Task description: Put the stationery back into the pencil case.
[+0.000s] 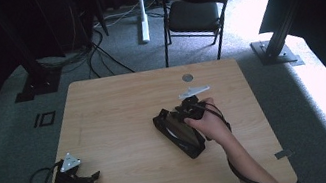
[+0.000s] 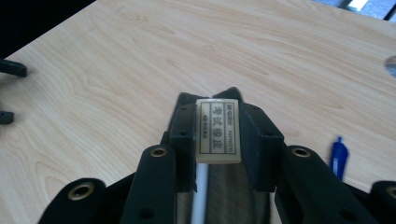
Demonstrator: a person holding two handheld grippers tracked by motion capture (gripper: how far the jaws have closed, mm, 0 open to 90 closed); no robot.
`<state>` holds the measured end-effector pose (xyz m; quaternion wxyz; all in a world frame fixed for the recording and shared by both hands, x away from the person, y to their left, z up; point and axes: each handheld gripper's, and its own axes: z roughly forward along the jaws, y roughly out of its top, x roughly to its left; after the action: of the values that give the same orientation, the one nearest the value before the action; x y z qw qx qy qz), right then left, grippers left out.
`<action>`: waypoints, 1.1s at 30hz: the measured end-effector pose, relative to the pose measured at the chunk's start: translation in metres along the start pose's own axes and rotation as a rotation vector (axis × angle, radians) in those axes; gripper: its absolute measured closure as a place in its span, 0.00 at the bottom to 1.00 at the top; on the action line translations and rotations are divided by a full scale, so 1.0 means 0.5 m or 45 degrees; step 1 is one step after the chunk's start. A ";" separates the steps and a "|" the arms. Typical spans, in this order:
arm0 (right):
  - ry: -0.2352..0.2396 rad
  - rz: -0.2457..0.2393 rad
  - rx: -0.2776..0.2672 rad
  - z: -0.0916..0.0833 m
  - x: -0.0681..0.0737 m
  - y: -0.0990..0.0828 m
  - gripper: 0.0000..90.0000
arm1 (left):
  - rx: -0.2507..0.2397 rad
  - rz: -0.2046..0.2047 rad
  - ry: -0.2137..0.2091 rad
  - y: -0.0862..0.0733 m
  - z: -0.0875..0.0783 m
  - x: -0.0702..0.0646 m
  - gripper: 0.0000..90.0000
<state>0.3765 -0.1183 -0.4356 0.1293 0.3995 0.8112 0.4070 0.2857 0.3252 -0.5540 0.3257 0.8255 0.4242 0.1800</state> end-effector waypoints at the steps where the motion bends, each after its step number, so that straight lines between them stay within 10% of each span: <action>1: 0.005 -0.009 0.010 0.003 0.004 -0.001 0.76 | 0.000 0.000 0.000 0.000 0.000 0.000 0.02; 33: -0.052 -0.057 0.281 0.122 0.017 -0.040 0.75 | 0.000 -0.001 0.000 0.000 0.000 0.000 0.02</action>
<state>0.3928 -0.0847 -0.4885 0.1101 0.4013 0.8570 0.3040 0.2856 0.3251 -0.5540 0.3259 0.8254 0.4245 0.1797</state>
